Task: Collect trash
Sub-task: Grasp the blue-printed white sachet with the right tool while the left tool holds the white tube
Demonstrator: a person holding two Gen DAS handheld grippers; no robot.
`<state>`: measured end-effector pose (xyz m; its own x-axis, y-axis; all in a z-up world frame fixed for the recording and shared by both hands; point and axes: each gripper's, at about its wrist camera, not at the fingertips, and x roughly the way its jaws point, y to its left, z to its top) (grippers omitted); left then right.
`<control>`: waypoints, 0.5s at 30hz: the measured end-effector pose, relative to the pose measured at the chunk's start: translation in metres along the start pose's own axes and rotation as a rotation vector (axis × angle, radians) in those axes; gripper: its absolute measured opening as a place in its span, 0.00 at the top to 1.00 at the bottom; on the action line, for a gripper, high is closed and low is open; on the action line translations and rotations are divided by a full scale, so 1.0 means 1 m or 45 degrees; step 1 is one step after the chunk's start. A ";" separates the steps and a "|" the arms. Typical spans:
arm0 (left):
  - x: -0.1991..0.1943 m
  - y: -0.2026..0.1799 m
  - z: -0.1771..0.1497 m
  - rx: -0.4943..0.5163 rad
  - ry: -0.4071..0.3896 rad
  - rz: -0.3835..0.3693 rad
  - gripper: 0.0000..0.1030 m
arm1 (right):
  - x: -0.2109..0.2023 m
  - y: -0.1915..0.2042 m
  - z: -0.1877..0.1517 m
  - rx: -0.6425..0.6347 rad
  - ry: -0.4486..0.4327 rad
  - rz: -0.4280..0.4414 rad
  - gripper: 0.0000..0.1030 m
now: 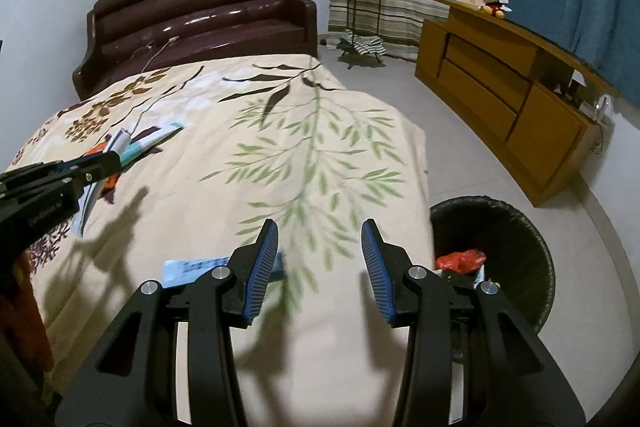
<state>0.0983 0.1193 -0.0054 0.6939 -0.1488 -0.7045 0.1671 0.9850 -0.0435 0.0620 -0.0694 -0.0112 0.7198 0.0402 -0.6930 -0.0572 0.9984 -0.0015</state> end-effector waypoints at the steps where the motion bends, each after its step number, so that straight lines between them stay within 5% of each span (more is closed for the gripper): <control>1: -0.002 0.005 -0.001 -0.007 -0.002 0.004 0.85 | -0.001 0.005 -0.002 -0.007 0.005 0.002 0.59; 15: -0.008 0.051 -0.020 -0.082 0.010 0.036 0.85 | 0.008 0.041 -0.018 -0.037 0.102 0.052 0.59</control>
<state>0.0874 0.1727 -0.0160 0.6920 -0.1202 -0.7118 0.1018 0.9924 -0.0686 0.0532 -0.0292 -0.0296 0.6590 0.0763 -0.7483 -0.1063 0.9943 0.0077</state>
